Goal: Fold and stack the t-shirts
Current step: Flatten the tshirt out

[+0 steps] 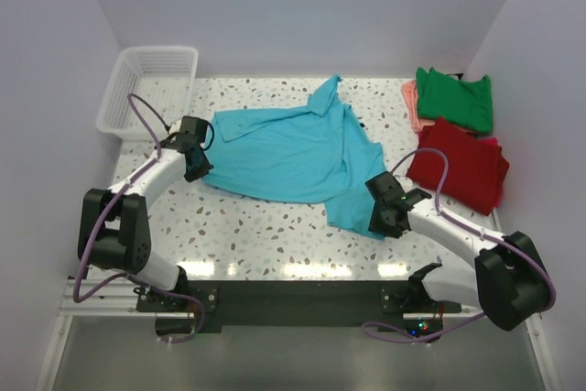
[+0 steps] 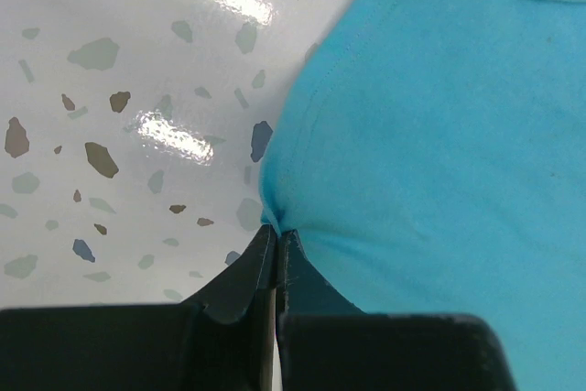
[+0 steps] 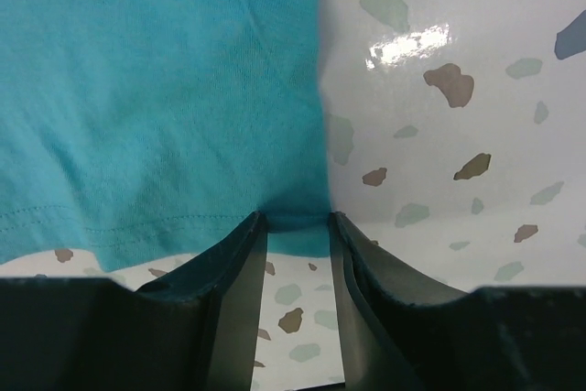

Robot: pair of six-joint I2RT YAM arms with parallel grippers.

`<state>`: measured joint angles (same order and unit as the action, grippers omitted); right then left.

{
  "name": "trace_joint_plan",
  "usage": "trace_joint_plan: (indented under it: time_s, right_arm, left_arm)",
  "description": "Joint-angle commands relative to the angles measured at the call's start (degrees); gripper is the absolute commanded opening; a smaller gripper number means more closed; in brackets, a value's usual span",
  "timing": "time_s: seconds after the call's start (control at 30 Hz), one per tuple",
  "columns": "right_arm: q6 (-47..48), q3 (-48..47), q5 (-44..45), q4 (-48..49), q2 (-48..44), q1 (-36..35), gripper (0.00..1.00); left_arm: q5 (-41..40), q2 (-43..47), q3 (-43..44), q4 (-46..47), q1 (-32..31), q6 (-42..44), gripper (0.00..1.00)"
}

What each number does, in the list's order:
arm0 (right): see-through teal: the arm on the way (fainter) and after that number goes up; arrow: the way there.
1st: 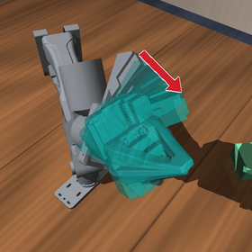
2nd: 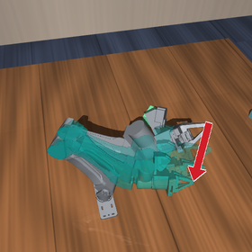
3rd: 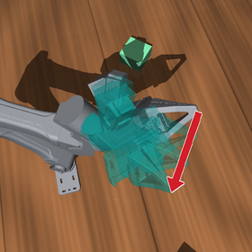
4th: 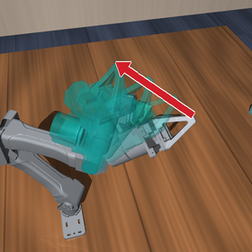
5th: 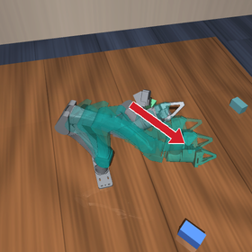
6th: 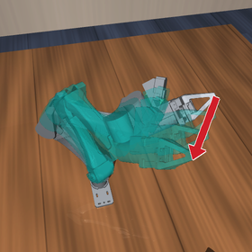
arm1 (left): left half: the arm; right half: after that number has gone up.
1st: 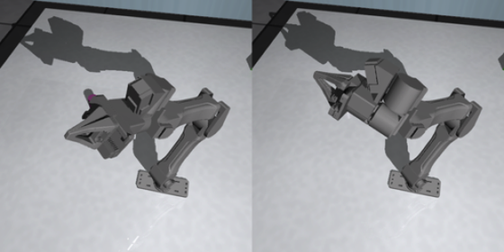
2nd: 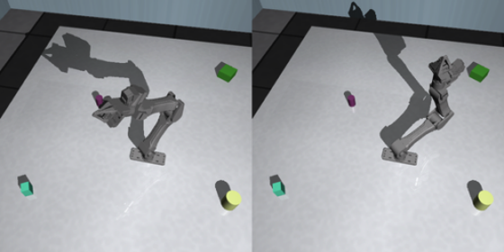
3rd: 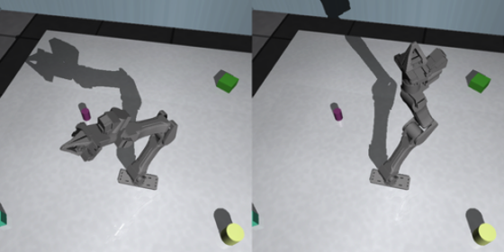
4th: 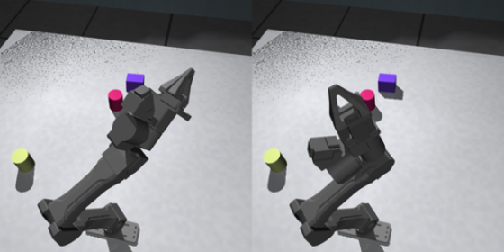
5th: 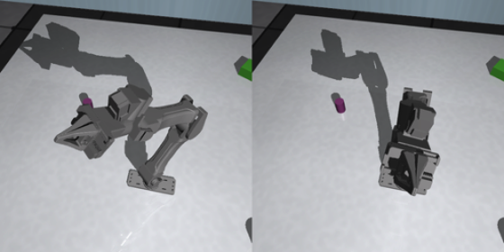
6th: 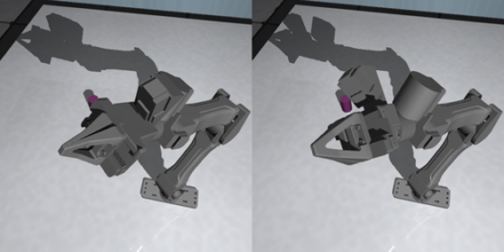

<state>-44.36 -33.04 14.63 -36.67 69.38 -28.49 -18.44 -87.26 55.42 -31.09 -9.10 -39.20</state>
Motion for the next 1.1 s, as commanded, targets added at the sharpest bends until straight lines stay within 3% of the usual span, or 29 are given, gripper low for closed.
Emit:
trace_joint_plan:
  time_s: [0.0, 0.43, 0.5, 0.53, 0.63, 0.83, 1.07]
  right_arm:
    - [-2.3, 0.1, 3.2, 1.3, 0.6, 0.2, 0.40]
    - [-1.9, 0.7, 1.3, 3.5, 7.7, 0.9, 0.39]
    - [-1.4, 0.6, 0.3, 3.9, 8.0, 1.0, 0.32]
    - [-1.4, 0.5, 0.2, 3.6, 8.0, 1.1, 0.18]
    - [-1.3, -0.1, 0.3, 2.7, 7.7, 1.0, 0.00]
    - [-1.0, -4.0, 2.4, -2.3, 4.4, 1.0, 0.00]
    - [1.5, -18.6, 7.9, -9.8, -2.0, 0.9, 0.00]
  left_arm:
    - [-0.4, 2.0, 2.6, -0.3, 0.5, 1.3, 0.00]
    - [-1.2, 1.3, 3.2, -0.3, 0.5, 1.8, 0.00]
    - [-1.2, 1.2, 3.3, -0.5, 0.5, 1.8, 0.00]
    - [-1.2, 1.2, 3.4, -0.4, 0.5, 2.0, 0.00]
    - [-1.3, 1.1, 3.3, -0.5, 0.5, 2.0, 0.00]
    - [-1.5, 2.1, 4.1, -0.7, 0.5, 2.2, 0.00]
    - [-1.4, 4.3, 9.4, -1.7, 0.5, 4.4, 0.00]
